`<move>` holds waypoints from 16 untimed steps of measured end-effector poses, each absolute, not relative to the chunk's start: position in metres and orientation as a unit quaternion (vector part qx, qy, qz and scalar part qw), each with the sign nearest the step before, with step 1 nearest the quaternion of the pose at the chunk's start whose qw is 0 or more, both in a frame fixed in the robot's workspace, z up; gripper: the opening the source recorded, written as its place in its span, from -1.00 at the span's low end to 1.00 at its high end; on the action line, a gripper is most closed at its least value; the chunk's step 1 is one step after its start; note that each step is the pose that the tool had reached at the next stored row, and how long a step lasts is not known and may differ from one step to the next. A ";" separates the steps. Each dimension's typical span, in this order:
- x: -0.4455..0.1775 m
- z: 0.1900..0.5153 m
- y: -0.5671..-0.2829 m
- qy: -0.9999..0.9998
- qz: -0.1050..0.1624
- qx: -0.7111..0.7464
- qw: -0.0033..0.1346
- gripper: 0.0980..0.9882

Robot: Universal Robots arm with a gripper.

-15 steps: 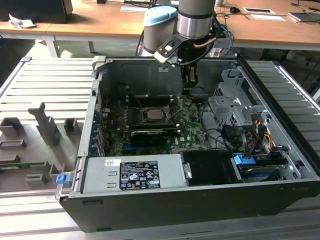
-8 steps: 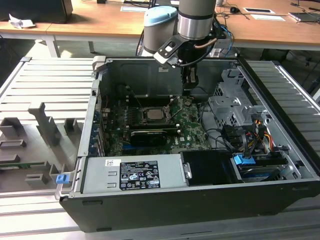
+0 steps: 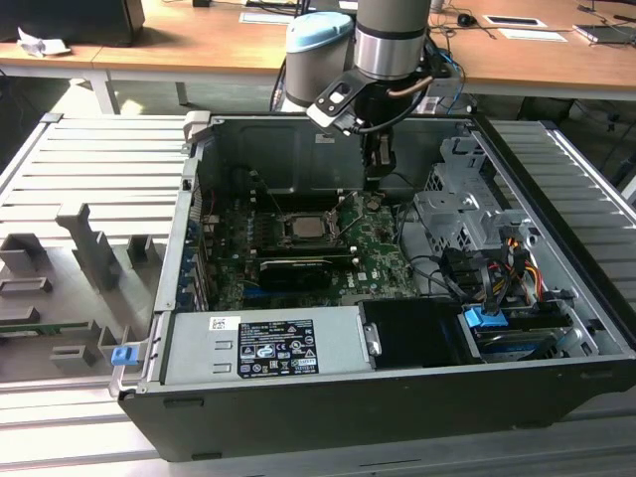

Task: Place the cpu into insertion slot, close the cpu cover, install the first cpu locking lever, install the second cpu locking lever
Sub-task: 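Close the cpu cover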

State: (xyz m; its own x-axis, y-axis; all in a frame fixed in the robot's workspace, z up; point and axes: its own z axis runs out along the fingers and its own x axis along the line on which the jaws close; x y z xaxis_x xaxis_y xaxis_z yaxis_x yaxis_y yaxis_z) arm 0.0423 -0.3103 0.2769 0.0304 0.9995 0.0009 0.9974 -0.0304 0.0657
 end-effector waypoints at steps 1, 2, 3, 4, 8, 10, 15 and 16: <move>0.043 0.277 -0.310 0.696 0.023 0.717 0.023 -0.98; 0.043 0.277 -0.310 0.696 0.023 0.717 0.023 -0.98; 0.043 0.277 -0.310 0.696 0.023 0.717 0.023 -0.98; 0.044 0.277 -0.310 0.696 0.023 0.717 0.023 -0.98; 0.044 0.276 -0.310 0.696 0.023 0.717 0.023 -0.98; 0.044 0.276 -0.310 0.696 0.023 0.717 0.023 -0.98; 0.046 0.270 -0.310 0.696 0.023 0.717 0.023 -0.98; 0.047 0.268 -0.310 0.696 0.023 0.717 0.023 -0.98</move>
